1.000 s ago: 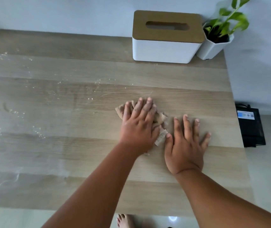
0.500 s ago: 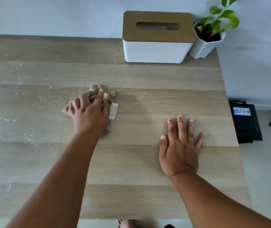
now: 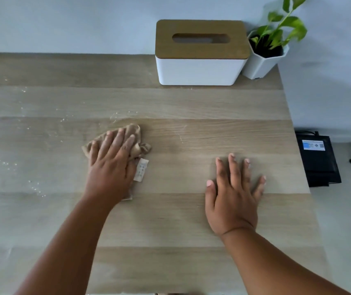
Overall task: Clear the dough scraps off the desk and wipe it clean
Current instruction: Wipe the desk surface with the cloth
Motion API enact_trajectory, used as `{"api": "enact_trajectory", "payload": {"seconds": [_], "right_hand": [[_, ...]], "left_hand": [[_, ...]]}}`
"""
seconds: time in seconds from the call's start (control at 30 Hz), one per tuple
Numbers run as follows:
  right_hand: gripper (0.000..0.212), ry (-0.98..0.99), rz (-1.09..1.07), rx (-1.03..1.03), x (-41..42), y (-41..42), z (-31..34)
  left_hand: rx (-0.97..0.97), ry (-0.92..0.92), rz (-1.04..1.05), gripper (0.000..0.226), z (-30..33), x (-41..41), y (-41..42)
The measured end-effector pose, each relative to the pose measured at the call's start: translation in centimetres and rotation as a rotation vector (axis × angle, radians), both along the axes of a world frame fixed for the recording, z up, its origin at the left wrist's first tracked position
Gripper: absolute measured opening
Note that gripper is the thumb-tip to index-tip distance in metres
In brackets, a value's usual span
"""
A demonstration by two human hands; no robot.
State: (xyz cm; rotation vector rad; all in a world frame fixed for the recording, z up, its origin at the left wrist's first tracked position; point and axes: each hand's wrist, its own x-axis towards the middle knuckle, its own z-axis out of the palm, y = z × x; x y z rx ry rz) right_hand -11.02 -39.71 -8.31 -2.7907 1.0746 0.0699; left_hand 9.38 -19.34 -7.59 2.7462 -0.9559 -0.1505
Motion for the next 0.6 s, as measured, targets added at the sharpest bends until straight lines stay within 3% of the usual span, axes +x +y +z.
{"api": "enact_trajectory", "payload": {"seconds": [0.13,0.23,0.43,0.6], "right_hand": [[0.063,0.014,0.008,-0.009,0.0,-0.1,-0.2],[0.064,0.024,0.004,-0.002,0.0,-0.2,-0.2],[0.065,0.027,0.002,0.005,0.0,-0.2,-0.1],[0.063,0.016,0.009,-0.007,-0.1,-0.1,0.0]], "left_hand": [[0.05,0.051,0.304,0.072,0.1,5.0,-1.4],[0.09,0.097,0.34,0.075,-0.1,7.4,-5.5],[0.141,0.074,-0.104,0.075,0.6,3.6,-9.8],[0.086,0.049,-0.432,0.069,0.7,-0.8,-4.1]]}}
